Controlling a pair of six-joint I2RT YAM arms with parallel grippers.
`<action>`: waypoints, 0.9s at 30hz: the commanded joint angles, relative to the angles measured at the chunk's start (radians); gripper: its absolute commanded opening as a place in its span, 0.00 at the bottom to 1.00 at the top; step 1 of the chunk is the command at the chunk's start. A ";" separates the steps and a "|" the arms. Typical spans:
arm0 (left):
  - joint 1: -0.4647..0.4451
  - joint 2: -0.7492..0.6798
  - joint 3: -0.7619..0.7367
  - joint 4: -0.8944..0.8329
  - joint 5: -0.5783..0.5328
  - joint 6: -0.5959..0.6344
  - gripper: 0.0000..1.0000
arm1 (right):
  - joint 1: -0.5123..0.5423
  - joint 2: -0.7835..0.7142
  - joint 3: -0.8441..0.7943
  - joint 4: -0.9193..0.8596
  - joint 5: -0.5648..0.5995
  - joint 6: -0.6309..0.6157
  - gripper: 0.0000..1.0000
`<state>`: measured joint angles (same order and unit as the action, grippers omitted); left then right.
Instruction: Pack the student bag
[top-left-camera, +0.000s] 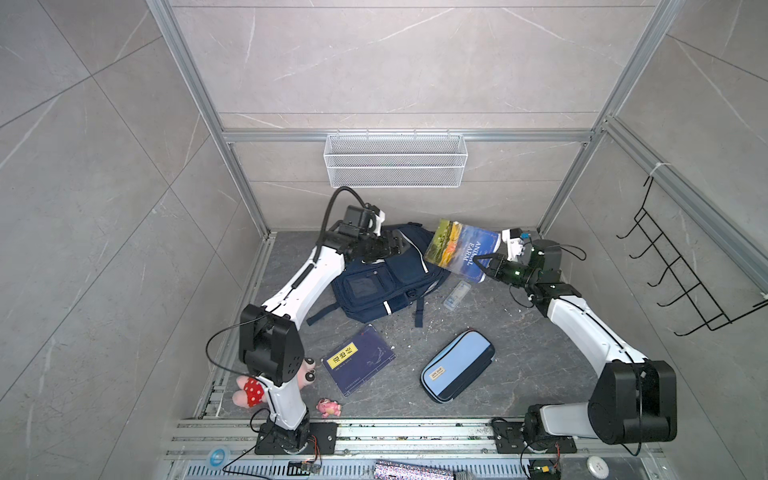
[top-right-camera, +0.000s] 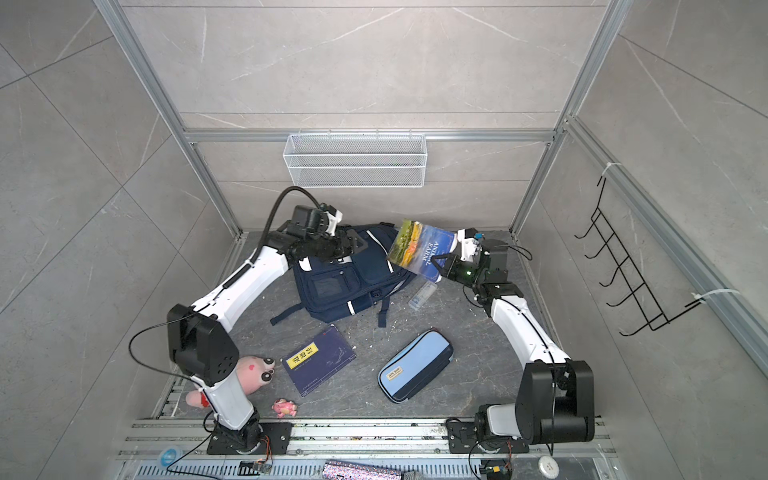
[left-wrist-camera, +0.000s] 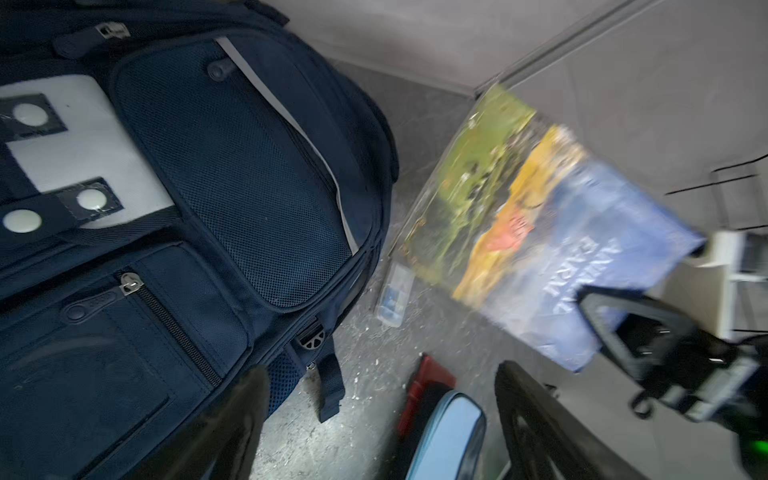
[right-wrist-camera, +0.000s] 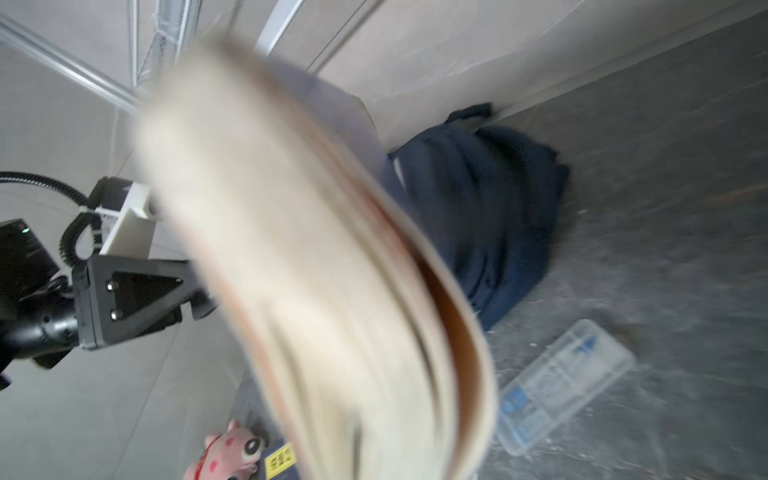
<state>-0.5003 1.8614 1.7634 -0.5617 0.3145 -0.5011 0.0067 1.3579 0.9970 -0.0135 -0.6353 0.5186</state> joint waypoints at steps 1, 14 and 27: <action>-0.092 0.147 0.145 -0.151 -0.247 0.101 0.88 | -0.021 -0.065 0.054 -0.111 0.154 -0.079 0.00; -0.142 0.632 0.601 -0.102 -0.258 0.067 0.84 | -0.050 -0.108 0.180 -0.431 0.327 -0.156 0.00; -0.080 0.696 0.530 0.274 -0.064 -0.039 0.49 | -0.050 -0.142 0.183 -0.534 0.313 -0.209 0.00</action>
<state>-0.5854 2.5290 2.2833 -0.4179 0.1905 -0.5152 -0.0444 1.2484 1.1393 -0.5617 -0.3061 0.3389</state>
